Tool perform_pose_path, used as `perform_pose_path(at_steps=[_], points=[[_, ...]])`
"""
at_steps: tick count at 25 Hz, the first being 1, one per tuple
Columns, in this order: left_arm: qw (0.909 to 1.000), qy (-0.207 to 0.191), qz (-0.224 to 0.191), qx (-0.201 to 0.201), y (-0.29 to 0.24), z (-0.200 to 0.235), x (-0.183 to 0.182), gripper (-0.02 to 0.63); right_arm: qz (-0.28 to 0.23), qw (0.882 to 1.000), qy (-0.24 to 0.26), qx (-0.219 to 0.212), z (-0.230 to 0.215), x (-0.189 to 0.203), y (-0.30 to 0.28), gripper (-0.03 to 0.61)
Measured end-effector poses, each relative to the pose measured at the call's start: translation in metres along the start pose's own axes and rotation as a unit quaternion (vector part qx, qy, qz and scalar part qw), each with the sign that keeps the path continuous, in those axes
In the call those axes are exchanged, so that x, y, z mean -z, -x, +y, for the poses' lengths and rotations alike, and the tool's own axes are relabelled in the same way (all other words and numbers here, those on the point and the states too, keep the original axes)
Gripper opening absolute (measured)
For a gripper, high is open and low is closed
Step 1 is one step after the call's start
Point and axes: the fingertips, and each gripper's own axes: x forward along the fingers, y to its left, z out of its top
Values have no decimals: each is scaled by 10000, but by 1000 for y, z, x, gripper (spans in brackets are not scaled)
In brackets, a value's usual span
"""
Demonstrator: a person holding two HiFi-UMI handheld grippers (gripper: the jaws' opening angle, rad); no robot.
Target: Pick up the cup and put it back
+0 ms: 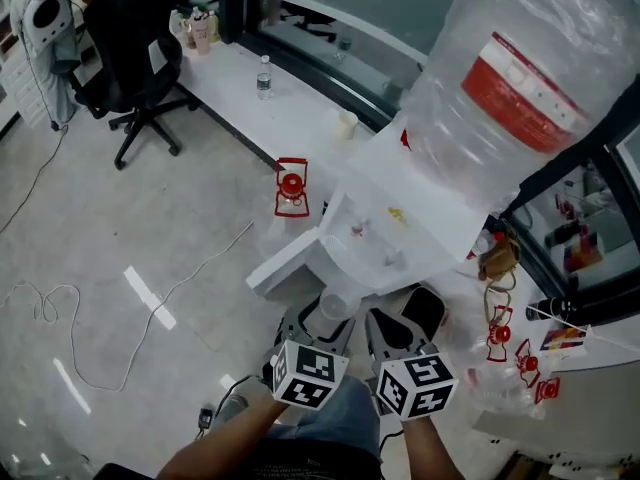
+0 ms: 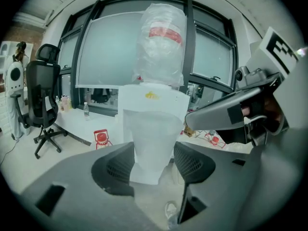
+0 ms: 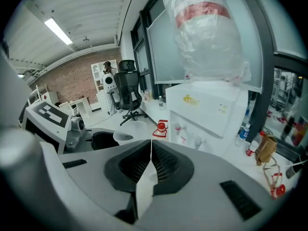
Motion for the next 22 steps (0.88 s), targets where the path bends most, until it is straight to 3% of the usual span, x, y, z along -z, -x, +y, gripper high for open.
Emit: perform_pose_path(at_steps=[9,14,22], points=[[9997,81,-154,-144,-80,29,49,261,259,9983,487,-197,-36,40,-78,21],[9999,-3,-153,-60,-119,39,96,261,174,9992,347,-74,-56,77,-119,21],[9996,-134,-202,117,-189,54,172,261,140,9984,532,-88,-78,146,-179,21]])
